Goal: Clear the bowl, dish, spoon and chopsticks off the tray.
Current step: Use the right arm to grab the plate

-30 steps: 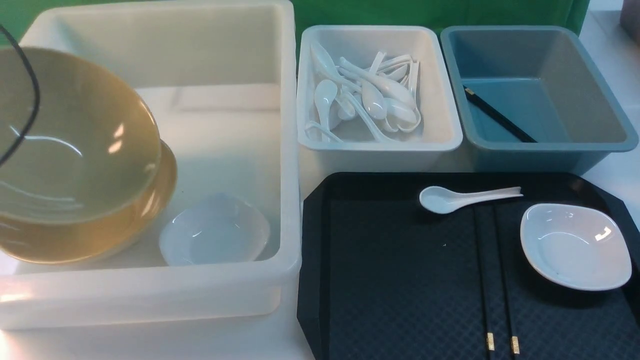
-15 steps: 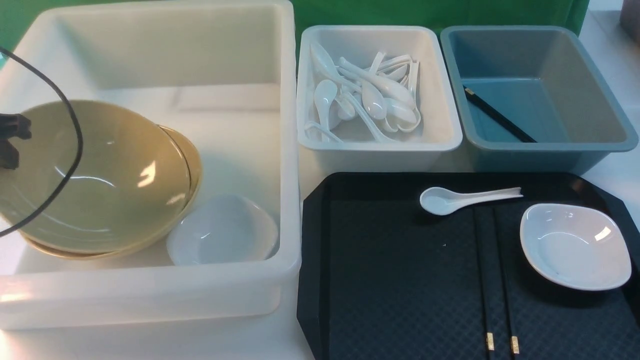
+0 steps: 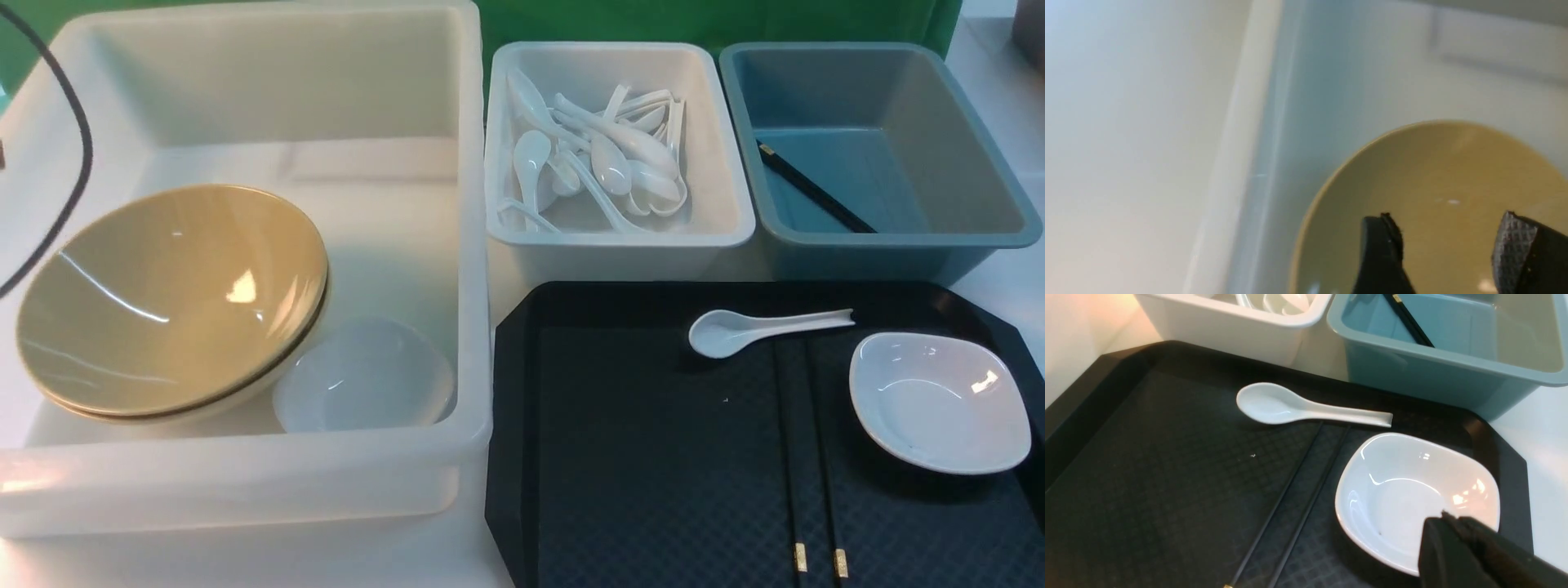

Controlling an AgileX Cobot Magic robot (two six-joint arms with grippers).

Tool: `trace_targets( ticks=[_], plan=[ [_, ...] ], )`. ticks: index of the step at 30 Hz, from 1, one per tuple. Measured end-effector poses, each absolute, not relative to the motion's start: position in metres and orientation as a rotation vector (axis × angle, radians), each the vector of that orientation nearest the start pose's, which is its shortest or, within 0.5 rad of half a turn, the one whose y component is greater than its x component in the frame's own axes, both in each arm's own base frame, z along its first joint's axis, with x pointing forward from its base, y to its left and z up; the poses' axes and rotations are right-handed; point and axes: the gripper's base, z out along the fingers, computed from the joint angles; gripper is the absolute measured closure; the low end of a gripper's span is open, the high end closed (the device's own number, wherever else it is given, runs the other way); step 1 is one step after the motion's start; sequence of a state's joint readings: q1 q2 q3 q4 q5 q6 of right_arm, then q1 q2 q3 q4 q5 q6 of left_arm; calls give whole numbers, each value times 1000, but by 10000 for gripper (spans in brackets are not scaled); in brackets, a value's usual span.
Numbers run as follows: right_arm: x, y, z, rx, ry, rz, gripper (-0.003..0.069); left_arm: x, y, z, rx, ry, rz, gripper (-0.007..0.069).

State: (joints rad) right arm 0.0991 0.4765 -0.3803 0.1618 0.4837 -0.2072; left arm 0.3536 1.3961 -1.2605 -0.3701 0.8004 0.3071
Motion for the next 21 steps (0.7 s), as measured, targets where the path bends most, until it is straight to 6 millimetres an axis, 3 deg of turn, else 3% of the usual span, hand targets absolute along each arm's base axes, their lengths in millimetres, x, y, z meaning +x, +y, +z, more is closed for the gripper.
trace_targets(
  ticks=[2,3,7,8,9,11,14,17,21],
  plan=[
    [97,16,264,-214,2047,99,613,292,76,351,-224,2339,-151,363],
    [97,16,264,-214,2047,99,613,297,70,344,-182,2356,-175,423],
    [97,16,264,-214,2047,99,613,319,59,295,-81,2491,-207,591],
    [97,16,264,-214,2047,99,613,324,60,281,-78,2531,-202,610],
    [97,16,264,-214,2047,99,613,324,60,281,-81,2531,-203,610],
    [97,16,264,-212,2047,100,613,333,68,246,-124,2657,-160,630],
    [97,16,264,-212,2047,100,613,332,76,228,-169,2769,-75,631],
    [97,16,264,-212,2047,100,613,329,81,226,-218,2808,-2,631],
    [97,16,264,-212,2047,100,613,320,89,243,-299,2771,173,631]
  ],
)
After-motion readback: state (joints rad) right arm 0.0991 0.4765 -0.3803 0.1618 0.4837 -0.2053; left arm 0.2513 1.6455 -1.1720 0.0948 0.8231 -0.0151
